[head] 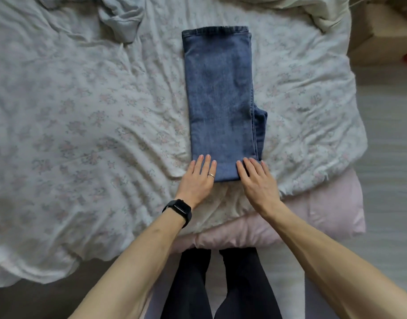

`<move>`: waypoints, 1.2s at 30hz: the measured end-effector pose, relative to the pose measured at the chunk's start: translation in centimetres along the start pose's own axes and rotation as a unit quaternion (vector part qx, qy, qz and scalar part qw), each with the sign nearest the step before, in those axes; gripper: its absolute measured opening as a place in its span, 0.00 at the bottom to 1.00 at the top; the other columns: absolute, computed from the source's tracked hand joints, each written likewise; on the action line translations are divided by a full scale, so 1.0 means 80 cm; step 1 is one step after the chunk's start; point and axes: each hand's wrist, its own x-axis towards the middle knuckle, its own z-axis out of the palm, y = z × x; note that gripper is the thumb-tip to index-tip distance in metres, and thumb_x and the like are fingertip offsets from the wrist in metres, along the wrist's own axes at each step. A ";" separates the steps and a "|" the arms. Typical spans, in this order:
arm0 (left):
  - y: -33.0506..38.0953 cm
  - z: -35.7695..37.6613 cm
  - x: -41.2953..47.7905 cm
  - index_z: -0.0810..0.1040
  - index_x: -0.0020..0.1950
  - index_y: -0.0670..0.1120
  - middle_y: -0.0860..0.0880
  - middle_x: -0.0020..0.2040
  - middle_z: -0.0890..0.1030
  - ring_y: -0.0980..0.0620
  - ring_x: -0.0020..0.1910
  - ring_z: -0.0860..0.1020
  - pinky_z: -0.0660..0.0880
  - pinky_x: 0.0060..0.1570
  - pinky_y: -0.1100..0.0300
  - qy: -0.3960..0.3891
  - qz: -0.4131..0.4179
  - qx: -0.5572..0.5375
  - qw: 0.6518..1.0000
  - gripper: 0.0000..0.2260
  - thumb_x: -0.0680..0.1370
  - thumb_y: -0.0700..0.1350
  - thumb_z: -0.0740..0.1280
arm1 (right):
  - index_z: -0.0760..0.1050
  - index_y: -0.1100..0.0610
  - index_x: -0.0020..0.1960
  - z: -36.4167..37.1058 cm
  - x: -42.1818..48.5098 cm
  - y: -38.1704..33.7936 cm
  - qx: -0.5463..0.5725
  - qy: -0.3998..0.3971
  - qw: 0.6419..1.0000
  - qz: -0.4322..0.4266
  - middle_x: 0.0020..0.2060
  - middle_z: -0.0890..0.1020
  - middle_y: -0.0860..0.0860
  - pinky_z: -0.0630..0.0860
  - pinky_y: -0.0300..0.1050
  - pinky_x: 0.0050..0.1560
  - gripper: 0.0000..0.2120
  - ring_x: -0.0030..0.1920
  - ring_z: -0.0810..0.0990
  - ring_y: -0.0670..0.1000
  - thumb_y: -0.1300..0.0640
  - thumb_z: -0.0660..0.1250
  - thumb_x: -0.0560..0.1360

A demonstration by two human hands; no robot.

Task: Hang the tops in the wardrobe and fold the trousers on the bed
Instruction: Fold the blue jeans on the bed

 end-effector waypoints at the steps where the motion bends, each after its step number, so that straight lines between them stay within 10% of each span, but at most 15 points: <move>1: 0.001 -0.022 -0.013 0.79 0.67 0.39 0.37 0.65 0.80 0.38 0.63 0.79 0.79 0.59 0.46 0.008 0.001 0.003 1.000 0.22 0.79 0.40 0.52 | 0.78 0.66 0.65 -0.023 -0.007 -0.001 0.010 0.001 1.000 -0.012 0.59 0.81 0.64 0.77 0.61 0.62 0.22 0.60 0.81 0.64 0.65 0.54 0.76; 8: 0.032 -0.107 -0.094 0.81 0.64 0.38 0.37 0.62 0.81 0.38 0.61 0.81 0.80 0.56 0.47 0.004 -0.021 -0.028 0.999 0.22 0.76 0.38 0.53 | 0.82 0.64 0.59 -0.128 -0.085 -0.024 0.057 -0.032 0.997 -0.028 0.53 0.84 0.61 0.83 0.57 0.51 0.26 0.53 0.84 0.62 0.63 0.52 0.70; 14: 0.126 -0.137 -0.243 0.56 0.81 0.40 0.40 0.81 0.57 0.41 0.81 0.54 0.58 0.77 0.49 -0.137 -0.037 -0.082 0.986 0.24 0.83 0.35 0.51 | 0.77 0.58 0.67 -0.172 -0.239 -0.076 0.141 -0.139 0.980 -0.009 0.58 0.81 0.55 0.79 0.50 0.56 0.22 0.59 0.81 0.58 0.60 0.56 0.75; 21: 0.186 -0.160 -0.334 0.68 0.75 0.49 0.44 0.71 0.74 0.39 0.69 0.74 0.73 0.64 0.46 -0.292 -0.061 -0.201 0.933 0.24 0.79 0.39 0.57 | 0.72 0.48 0.62 -0.192 -0.325 -0.086 0.178 -0.364 0.913 -0.041 0.60 0.79 0.55 0.75 0.53 0.52 0.17 0.60 0.78 0.62 0.60 0.60 0.74; 30: 0.053 -0.203 -0.216 0.79 0.56 0.49 0.48 0.53 0.82 0.47 0.52 0.79 0.73 0.50 0.53 -0.015 -0.243 -0.378 0.893 0.06 0.81 0.45 0.65 | 0.75 0.50 0.62 -0.207 -0.148 -0.013 0.333 -0.143 0.930 0.063 0.55 0.82 0.53 0.74 0.49 0.50 0.10 0.55 0.80 0.57 0.54 0.63 0.81; 36: -0.005 -0.161 -0.091 0.76 0.62 0.49 0.47 0.58 0.80 0.44 0.56 0.78 0.73 0.54 0.52 -0.007 -0.305 -0.382 0.872 0.10 0.83 0.48 0.63 | 0.75 0.58 0.62 -0.146 -0.033 0.005 0.378 -0.085 0.905 0.176 0.56 0.82 0.57 0.71 0.48 0.52 0.11 0.57 0.79 0.59 0.55 0.63 0.82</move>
